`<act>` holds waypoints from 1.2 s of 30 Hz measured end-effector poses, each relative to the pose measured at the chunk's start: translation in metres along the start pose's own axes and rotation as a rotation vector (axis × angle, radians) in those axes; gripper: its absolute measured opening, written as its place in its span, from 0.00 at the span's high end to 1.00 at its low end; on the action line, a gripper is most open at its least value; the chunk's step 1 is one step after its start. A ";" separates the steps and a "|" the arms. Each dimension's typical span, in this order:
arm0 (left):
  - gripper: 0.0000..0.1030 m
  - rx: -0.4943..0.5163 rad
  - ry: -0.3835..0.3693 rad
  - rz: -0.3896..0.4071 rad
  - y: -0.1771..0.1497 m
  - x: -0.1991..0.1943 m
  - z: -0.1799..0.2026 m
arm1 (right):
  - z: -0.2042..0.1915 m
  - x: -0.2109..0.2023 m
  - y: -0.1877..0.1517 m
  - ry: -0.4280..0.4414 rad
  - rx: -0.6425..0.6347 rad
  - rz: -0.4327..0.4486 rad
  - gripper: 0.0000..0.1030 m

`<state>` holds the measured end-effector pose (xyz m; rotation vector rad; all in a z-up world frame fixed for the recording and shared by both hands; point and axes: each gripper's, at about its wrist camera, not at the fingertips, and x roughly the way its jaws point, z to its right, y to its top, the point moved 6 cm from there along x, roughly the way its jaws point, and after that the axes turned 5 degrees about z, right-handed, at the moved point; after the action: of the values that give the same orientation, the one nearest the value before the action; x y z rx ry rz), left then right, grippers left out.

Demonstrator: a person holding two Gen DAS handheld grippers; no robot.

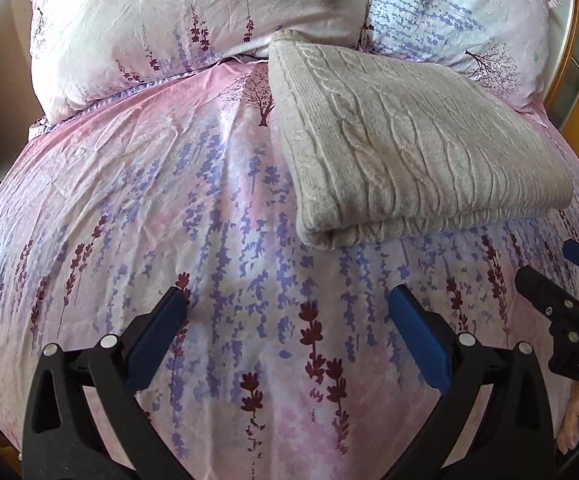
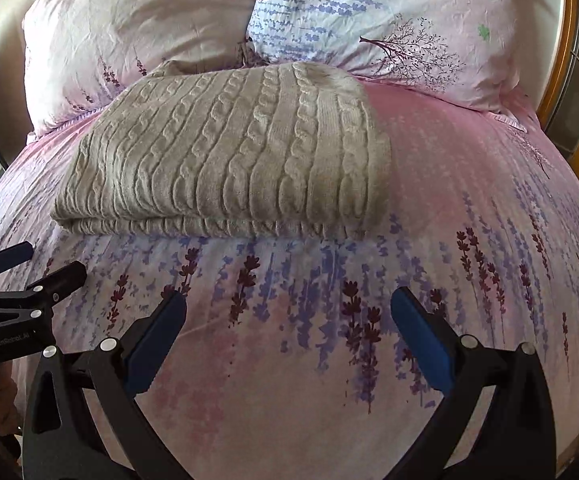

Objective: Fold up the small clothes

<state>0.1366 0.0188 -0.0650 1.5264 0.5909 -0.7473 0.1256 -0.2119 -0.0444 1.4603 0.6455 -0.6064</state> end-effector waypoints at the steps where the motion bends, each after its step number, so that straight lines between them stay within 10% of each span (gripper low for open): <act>1: 0.02 -0.002 -0.001 0.001 0.000 0.000 0.000 | 0.000 0.001 -0.001 -0.010 -0.004 -0.009 0.01; 36: 0.02 -0.015 0.010 0.047 -0.002 -0.001 -0.001 | 0.004 0.004 -0.007 -0.013 0.005 -0.027 0.01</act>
<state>0.1343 0.0198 -0.0652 1.5260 0.5647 -0.6982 0.1238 -0.2158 -0.0522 1.4526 0.6549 -0.6390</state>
